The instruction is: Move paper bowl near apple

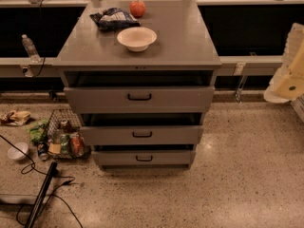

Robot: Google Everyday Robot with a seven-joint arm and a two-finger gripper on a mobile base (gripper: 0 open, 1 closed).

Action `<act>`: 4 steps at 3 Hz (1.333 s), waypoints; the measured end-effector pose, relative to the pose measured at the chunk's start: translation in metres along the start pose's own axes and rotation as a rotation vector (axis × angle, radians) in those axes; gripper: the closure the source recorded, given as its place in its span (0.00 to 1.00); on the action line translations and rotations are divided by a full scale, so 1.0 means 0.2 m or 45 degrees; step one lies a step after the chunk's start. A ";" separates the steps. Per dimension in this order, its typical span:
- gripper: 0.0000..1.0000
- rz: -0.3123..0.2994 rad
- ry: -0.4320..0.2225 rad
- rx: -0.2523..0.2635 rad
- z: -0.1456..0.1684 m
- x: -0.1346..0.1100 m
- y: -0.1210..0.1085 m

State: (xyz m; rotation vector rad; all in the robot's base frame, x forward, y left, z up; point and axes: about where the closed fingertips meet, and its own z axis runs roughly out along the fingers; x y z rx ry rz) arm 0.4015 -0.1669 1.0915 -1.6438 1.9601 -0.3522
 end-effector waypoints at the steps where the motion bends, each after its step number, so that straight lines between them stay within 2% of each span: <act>1: 0.00 0.000 0.000 0.000 0.00 0.00 0.00; 2: 0.00 0.000 0.000 0.000 0.00 0.00 0.00; 3: 0.00 -0.028 -0.071 0.064 0.04 -0.05 -0.07; 4: 0.00 -0.084 -0.341 0.107 0.40 -0.12 -0.28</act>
Offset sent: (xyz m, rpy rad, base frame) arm 0.0113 0.0007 0.0038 0.0094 -0.0443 -0.0020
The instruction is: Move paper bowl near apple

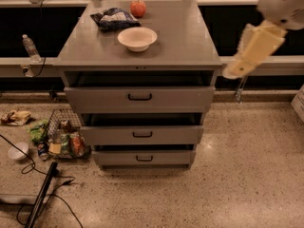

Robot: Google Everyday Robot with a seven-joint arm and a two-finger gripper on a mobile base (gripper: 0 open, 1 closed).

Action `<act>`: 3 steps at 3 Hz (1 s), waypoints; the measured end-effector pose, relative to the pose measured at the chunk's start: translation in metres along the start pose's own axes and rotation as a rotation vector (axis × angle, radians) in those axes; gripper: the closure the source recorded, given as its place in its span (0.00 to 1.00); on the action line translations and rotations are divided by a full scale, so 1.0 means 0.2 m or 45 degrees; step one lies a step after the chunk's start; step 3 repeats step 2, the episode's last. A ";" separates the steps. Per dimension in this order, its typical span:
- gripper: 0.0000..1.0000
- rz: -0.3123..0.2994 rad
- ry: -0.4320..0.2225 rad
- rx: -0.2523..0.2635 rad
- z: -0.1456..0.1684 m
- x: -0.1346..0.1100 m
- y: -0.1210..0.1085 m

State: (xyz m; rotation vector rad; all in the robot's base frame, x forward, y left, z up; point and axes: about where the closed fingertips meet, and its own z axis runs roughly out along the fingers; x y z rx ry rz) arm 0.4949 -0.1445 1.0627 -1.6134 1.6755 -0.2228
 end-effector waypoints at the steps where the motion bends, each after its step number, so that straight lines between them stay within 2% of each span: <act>1: 0.00 -0.052 -0.286 0.127 0.28 -0.09 -0.29; 2: 0.00 -0.102 -0.371 0.239 0.40 -0.09 -0.44; 3: 0.00 -0.102 -0.371 0.239 0.40 -0.09 -0.44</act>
Offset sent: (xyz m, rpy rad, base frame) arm 0.0761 0.0265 0.0034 0.1549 -0.1413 0.1228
